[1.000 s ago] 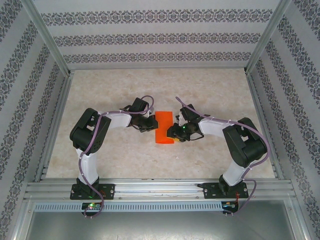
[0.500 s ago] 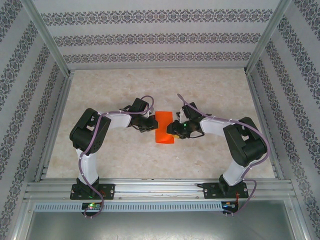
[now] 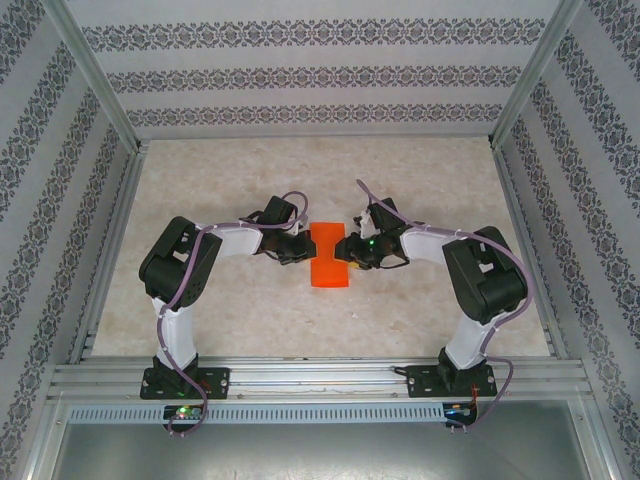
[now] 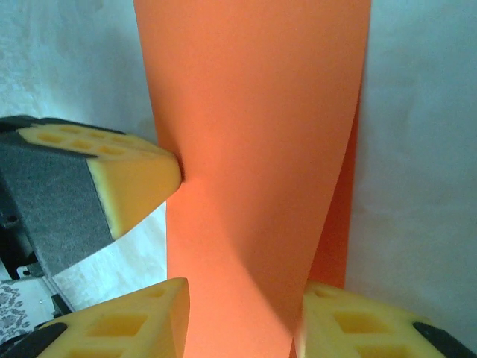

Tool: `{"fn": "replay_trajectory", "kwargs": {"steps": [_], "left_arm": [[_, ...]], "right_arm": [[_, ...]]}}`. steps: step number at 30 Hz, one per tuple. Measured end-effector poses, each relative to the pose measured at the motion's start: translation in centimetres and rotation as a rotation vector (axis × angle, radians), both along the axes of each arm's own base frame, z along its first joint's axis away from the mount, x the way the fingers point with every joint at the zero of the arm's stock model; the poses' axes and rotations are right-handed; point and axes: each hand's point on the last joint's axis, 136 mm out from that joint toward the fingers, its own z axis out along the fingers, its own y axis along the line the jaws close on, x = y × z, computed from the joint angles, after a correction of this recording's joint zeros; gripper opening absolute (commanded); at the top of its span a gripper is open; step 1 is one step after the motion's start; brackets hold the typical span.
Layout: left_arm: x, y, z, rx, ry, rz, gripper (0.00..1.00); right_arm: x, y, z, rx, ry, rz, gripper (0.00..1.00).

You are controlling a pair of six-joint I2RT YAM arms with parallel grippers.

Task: Fold a paper plane with a square sheet of paper (fold left side to right side)
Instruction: Fold the triangle a second time at the center of the table.

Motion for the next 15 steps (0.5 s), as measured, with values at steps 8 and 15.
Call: {"fn": "replay_trajectory", "kwargs": {"steps": [8, 15], "left_arm": [[0.0, 0.0, 0.0, 0.0, -0.001, 0.0, 0.04], [0.0, 0.0, 0.0, 0.0, -0.001, 0.0, 0.05]], "right_arm": [[0.9, -0.4, -0.6, -0.003, 0.002, -0.01, 0.34], [1.6, -0.6, -0.7, -0.001, -0.006, -0.01, 0.24]]}}
